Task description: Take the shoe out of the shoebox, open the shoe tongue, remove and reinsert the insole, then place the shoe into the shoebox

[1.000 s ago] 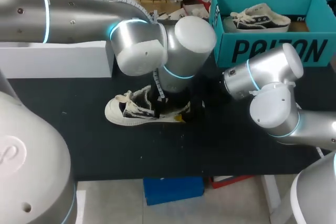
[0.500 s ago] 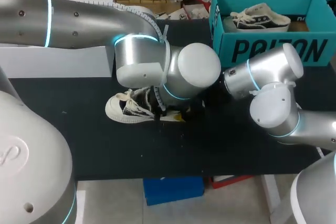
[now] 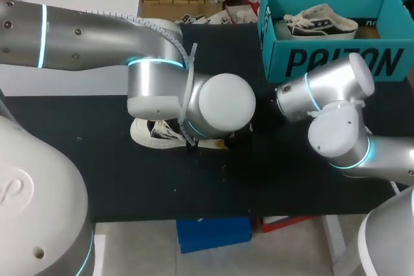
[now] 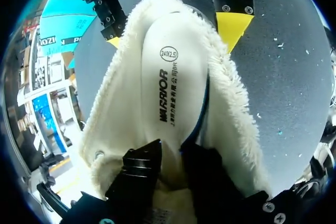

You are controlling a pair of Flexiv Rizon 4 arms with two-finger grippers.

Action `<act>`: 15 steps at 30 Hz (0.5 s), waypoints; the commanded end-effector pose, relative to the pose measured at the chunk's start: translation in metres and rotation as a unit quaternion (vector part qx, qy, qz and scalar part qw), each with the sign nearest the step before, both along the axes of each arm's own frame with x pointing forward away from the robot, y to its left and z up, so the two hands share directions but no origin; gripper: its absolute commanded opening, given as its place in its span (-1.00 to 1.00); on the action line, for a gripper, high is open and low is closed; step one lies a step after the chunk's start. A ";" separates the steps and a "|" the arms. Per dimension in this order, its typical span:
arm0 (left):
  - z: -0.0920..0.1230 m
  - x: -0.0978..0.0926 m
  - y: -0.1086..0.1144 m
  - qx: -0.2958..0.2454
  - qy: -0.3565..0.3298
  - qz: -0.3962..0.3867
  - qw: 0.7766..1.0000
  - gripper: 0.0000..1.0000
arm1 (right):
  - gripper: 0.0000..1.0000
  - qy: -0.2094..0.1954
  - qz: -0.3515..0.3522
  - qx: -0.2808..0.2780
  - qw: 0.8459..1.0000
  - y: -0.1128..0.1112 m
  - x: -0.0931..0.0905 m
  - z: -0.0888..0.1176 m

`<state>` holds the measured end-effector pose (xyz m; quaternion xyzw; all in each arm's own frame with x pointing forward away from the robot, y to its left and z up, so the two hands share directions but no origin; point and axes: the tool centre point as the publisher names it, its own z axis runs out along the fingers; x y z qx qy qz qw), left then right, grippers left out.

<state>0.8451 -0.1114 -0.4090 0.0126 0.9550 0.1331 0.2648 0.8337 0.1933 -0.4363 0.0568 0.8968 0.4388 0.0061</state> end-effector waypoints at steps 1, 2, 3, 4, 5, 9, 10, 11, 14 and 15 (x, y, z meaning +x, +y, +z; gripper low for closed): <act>-0.016 0.018 0.009 -0.011 0.013 -0.007 1.000 -1.00 | -1.00 0.001 0.001 -0.001 1.000 0.000 -0.002 -0.005; -0.016 0.018 0.009 -0.014 0.022 -0.008 1.000 -1.00 | -1.00 0.001 0.001 -0.001 1.000 0.000 -0.002 -0.005; -0.016 0.018 0.010 -0.016 0.027 -0.009 0.999 -1.00 | -1.00 0.001 0.001 -0.001 1.000 0.000 -0.002 -0.005; -0.016 0.018 0.010 -0.019 0.034 -0.010 0.999 -1.00 | -1.00 0.001 0.001 -0.001 1.000 0.000 -0.002 -0.005; -0.016 0.018 0.010 -0.020 0.040 -0.013 0.999 -1.00 | -1.00 0.001 0.001 -0.001 1.000 0.000 -0.002 -0.005; -0.014 0.015 0.009 -0.037 0.070 -0.022 0.997 -1.00 | -1.00 0.001 0.001 -0.001 1.000 0.000 -0.002 -0.005; -0.013 0.015 0.009 -0.044 0.078 -0.021 0.996 -1.00 | -1.00 0.001 0.001 -0.001 1.000 0.000 -0.002 -0.005; -0.011 0.014 0.008 -0.045 0.083 -0.023 0.995 -1.00 | -1.00 0.001 0.001 -0.001 1.000 0.000 -0.002 -0.005; -0.004 0.012 0.007 -0.069 0.115 -0.028 0.990 -1.00 | -1.00 0.001 0.001 -0.001 1.000 0.000 -0.002 -0.005; -0.002 0.011 0.005 -0.067 0.116 -0.030 0.991 -1.00 | -1.00 0.001 0.001 -0.001 1.000 0.000 -0.002 -0.005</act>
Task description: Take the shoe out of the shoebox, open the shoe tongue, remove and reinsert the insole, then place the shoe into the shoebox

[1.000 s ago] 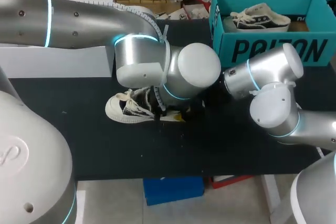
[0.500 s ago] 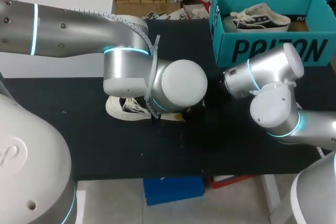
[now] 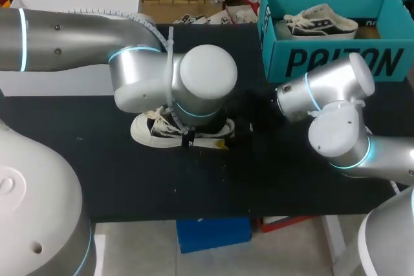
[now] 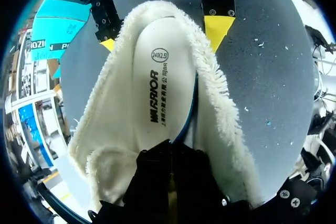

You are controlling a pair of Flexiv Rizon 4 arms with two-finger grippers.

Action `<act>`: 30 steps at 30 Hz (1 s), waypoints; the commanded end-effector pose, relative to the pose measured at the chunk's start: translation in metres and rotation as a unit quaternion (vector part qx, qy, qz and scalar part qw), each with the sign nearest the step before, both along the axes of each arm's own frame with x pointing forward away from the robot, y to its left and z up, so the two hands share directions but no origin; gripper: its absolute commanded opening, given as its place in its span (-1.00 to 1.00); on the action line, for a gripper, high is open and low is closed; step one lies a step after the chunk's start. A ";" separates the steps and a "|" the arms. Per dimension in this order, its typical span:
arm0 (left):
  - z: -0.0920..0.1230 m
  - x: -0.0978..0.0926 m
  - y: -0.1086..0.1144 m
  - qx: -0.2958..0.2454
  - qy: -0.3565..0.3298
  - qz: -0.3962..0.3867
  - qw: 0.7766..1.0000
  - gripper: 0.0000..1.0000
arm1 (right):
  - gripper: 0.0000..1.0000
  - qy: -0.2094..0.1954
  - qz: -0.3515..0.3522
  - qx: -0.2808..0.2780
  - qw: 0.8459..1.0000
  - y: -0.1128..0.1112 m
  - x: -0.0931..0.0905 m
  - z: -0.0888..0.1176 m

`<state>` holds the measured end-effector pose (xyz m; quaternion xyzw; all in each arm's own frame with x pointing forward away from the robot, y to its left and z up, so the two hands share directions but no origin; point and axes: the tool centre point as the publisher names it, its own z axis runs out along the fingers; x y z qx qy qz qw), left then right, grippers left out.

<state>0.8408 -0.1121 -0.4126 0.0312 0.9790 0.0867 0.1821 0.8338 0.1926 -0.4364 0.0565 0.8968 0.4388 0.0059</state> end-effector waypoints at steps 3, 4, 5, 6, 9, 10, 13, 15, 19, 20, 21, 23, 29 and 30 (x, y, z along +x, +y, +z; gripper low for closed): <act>0.009 0.011 0.003 -0.045 0.053 -0.021 0.997 -1.00 | -1.00 0.001 0.000 -0.001 1.000 0.001 -0.002 -0.005; 0.012 0.009 0.001 -0.046 0.054 -0.024 0.997 -1.00 | -1.00 0.001 0.000 -0.001 1.000 0.001 -0.002 -0.005; 0.014 0.008 0.000 -0.053 0.062 -0.028 0.996 -1.00 | -1.00 0.001 0.000 -0.001 1.000 0.001 -0.002 -0.005; 0.017 0.008 0.000 -0.061 0.071 -0.030 0.995 -1.00 | -1.00 0.001 0.000 -0.001 1.000 0.001 -0.002 -0.005; 0.023 0.005 -0.002 -0.073 0.084 -0.036 0.993 -1.00 | -1.00 0.001 0.000 -0.001 1.000 0.001 -0.002 -0.005; 0.026 0.004 -0.002 -0.079 0.089 -0.036 0.992 -1.00 | -1.00 0.001 0.000 -0.001 1.000 0.001 -0.002 -0.005; 0.030 0.002 -0.003 -0.084 0.094 -0.038 0.991 -1.00 | -1.00 0.001 0.000 -0.001 1.000 0.001 -0.002 -0.005; 0.033 0.000 -0.004 -0.092 0.102 -0.039 0.990 -1.00 | -1.00 0.001 0.000 -0.001 1.000 0.001 -0.002 -0.005; 0.037 -0.004 -0.004 -0.102 0.108 -0.042 0.988 -1.00 | -1.00 0.001 0.000 -0.001 1.000 0.001 -0.002 -0.005; 0.038 -0.005 -0.005 -0.106 0.110 -0.044 0.987 -1.00 | -1.00 0.001 0.000 -0.001 1.000 0.001 -0.002 -0.005; 0.038 -0.006 -0.005 -0.111 0.113 -0.046 0.986 -1.00 | -1.00 0.001 0.000 -0.001 1.000 0.001 -0.002 -0.005; 0.041 -0.009 -0.007 -0.117 0.114 -0.053 0.985 -1.00 | -1.00 0.001 0.000 -0.001 1.000 0.001 -0.002 -0.005; 0.041 -0.015 -0.015 -0.128 0.115 -0.076 0.982 -1.00 | -1.00 0.001 0.000 -0.001 1.000 0.001 -0.002 -0.005; 0.041 -0.016 -0.017 -0.131 0.115 -0.079 0.982 -1.00 | -1.00 0.001 0.000 -0.001 1.000 0.001 -0.002 -0.005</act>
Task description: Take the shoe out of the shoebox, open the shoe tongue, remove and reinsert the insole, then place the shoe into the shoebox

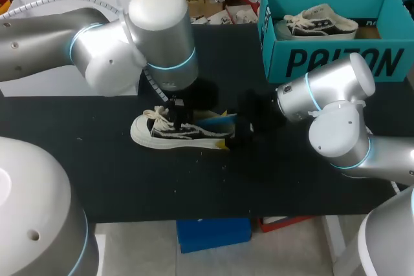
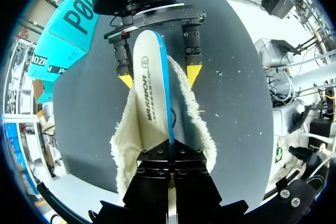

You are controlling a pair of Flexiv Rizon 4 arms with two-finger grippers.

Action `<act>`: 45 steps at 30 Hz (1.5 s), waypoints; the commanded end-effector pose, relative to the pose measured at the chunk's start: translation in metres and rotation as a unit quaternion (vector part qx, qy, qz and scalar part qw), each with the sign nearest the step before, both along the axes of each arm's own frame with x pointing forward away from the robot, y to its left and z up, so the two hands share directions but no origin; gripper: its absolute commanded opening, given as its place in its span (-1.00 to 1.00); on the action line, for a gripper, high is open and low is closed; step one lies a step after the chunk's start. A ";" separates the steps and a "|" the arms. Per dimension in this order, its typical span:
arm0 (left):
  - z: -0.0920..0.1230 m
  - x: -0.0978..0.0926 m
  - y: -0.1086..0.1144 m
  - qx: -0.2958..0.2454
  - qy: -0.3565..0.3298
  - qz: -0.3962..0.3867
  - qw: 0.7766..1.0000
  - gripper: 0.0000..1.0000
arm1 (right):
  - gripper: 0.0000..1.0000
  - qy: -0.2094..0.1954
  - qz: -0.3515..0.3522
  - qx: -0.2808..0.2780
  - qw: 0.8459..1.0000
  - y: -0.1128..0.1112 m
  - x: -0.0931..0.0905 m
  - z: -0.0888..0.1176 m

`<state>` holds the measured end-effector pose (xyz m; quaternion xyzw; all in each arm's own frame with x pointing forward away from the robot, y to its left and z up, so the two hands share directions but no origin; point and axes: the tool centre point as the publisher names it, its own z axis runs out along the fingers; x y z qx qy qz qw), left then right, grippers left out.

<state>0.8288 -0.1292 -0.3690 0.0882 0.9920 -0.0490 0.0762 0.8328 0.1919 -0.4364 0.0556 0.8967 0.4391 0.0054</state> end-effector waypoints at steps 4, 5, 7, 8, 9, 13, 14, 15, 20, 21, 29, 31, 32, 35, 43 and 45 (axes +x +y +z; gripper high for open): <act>-0.004 -0.005 -0.008 -0.013 -0.001 -0.015 1.000 -1.00 | -1.00 0.000 -0.001 -0.001 1.000 0.001 -0.001 -0.005; -0.005 -0.004 -0.011 -0.012 0.000 -0.018 1.000 -1.00 | -1.00 0.000 -0.001 -0.001 1.000 0.001 -0.001 -0.005; -0.008 -0.003 -0.017 -0.008 0.000 -0.022 1.000 -1.00 | -1.00 0.000 -0.001 -0.001 1.000 0.001 -0.001 -0.005; -0.009 -0.003 -0.019 -0.006 -0.001 -0.023 1.000 -1.00 | -1.00 0.000 -0.001 -0.001 1.000 0.001 -0.001 -0.005; -0.010 -0.003 -0.020 -0.004 -0.003 -0.024 1.000 -1.00 | -1.00 0.000 -0.001 -0.001 1.000 0.001 -0.001 -0.005; -0.011 -0.002 -0.022 0.000 -0.015 -0.020 1.000 -0.22 | -1.00 0.000 -0.001 -0.001 1.000 0.001 -0.001 -0.005; -0.011 -0.002 -0.022 -0.001 -0.020 -0.019 1.000 -0.17 | -1.00 0.000 -0.001 -0.001 1.000 0.001 -0.001 -0.005; -0.011 -0.003 -0.021 -0.005 -0.023 -0.019 1.000 -0.07 | -1.00 0.000 -0.001 -0.001 1.000 0.001 -0.001 -0.005; -0.012 -0.004 -0.021 -0.015 -0.035 -0.016 0.999 0.19 | -1.00 0.000 -0.001 -0.001 1.000 0.001 -0.001 -0.005; -0.012 -0.004 -0.022 -0.018 -0.035 -0.019 0.999 0.17 | -1.00 0.000 -0.001 -0.001 1.000 0.001 -0.001 -0.005; -0.016 -0.001 -0.032 -0.032 -0.043 -0.034 0.998 0.08 | -1.00 0.000 -0.001 -0.001 1.000 0.001 -0.001 -0.005; -0.016 0.001 -0.035 -0.036 -0.043 -0.038 0.998 0.08 | -1.00 0.000 -0.001 -0.001 1.000 0.001 -0.001 -0.005; -0.016 0.002 -0.037 -0.039 -0.045 -0.041 0.997 0.07 | -1.00 0.000 -0.001 -0.001 1.000 0.001 -0.001 -0.005; -0.015 0.003 -0.043 -0.047 -0.047 -0.047 0.997 0.07 | -1.00 0.000 -0.001 -0.001 1.000 0.001 -0.001 -0.005; -0.011 0.004 -0.058 -0.060 -0.051 -0.063 0.995 0.07 | -1.00 0.000 -0.001 -0.001 1.000 0.001 -0.001 -0.005; -0.009 0.004 -0.061 -0.064 -0.051 -0.065 0.995 0.08 | -1.00 0.000 -0.001 -0.001 1.000 0.001 -0.001 -0.005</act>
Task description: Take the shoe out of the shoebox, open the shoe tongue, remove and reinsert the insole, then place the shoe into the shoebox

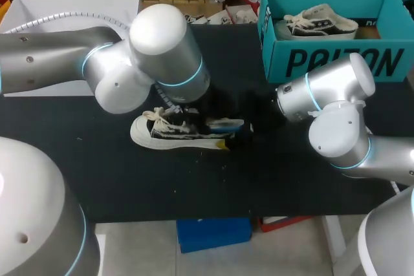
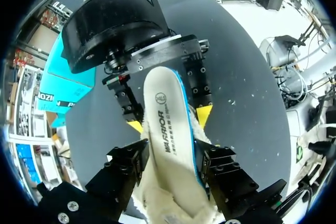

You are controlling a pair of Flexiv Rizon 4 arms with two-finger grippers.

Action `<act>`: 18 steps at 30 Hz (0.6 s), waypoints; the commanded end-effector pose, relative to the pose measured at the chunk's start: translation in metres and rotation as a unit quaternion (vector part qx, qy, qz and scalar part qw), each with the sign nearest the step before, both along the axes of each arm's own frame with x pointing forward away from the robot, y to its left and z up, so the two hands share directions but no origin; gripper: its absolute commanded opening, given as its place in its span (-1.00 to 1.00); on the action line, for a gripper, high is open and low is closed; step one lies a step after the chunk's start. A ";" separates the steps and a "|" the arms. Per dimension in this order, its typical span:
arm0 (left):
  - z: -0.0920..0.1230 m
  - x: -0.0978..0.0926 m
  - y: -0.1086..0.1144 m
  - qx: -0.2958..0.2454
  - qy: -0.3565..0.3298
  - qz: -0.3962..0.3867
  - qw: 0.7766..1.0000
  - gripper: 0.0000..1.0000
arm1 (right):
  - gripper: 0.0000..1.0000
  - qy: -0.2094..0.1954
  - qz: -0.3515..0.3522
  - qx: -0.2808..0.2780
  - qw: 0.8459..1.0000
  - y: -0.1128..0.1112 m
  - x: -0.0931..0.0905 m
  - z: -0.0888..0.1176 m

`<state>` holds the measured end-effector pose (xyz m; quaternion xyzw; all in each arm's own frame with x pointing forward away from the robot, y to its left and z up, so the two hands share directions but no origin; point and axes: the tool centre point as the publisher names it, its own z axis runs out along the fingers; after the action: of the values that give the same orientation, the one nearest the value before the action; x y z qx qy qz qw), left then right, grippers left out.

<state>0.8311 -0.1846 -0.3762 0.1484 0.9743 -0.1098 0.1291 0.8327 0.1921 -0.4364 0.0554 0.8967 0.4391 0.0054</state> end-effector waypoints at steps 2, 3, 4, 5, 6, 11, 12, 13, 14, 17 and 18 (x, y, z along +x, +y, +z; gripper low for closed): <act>0.000 0.002 -0.009 -0.005 -0.001 -0.004 1.000 0.07 | -1.00 0.000 -0.001 -0.001 1.000 0.001 -0.001 -0.005; 0.000 0.002 -0.011 -0.006 -0.001 -0.006 1.000 0.07 | -1.00 0.000 -0.001 -0.001 1.000 0.001 -0.001 -0.005; 0.001 0.002 -0.012 -0.007 -0.002 -0.007 1.000 0.07 | -1.00 0.000 -0.001 -0.001 1.000 0.001 -0.001 -0.005; 0.001 0.002 -0.014 -0.008 -0.002 -0.008 1.000 0.07 | -1.00 0.000 -0.001 -0.001 1.000 0.001 -0.001 -0.005; 0.001 0.002 -0.015 -0.009 -0.002 -0.009 1.000 0.07 | -1.00 0.000 -0.001 -0.001 1.000 0.001 -0.001 -0.005; 0.000 0.000 -0.021 -0.012 -0.001 -0.013 1.000 0.01 | -1.00 0.000 -0.001 -0.001 1.000 0.001 -0.001 -0.005; 0.000 0.000 -0.021 -0.012 0.000 -0.014 1.000 0.01 | -1.00 0.000 -0.001 -0.001 1.000 0.001 -0.001 -0.005; -0.001 0.000 -0.022 -0.013 0.000 -0.014 1.000 -0.01 | -1.00 0.000 -0.001 -0.001 1.000 0.001 -0.001 -0.005; -0.002 0.000 -0.022 -0.013 0.000 -0.014 1.000 -0.01 | -1.00 0.000 -0.001 -0.001 1.000 0.001 -0.001 -0.005; -0.006 0.002 -0.024 -0.012 0.002 -0.013 1.000 -0.03 | -1.00 0.000 -0.001 -0.001 1.000 0.001 -0.001 -0.005; -0.007 0.002 -0.025 -0.012 0.002 -0.013 1.000 -0.03 | -1.00 0.000 -0.001 -0.001 1.000 0.001 -0.001 -0.005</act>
<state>0.8298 -0.2053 -0.3763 0.1589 0.9713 -0.1227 0.1278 0.8327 0.1921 -0.4364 0.0555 0.8967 0.4391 0.0054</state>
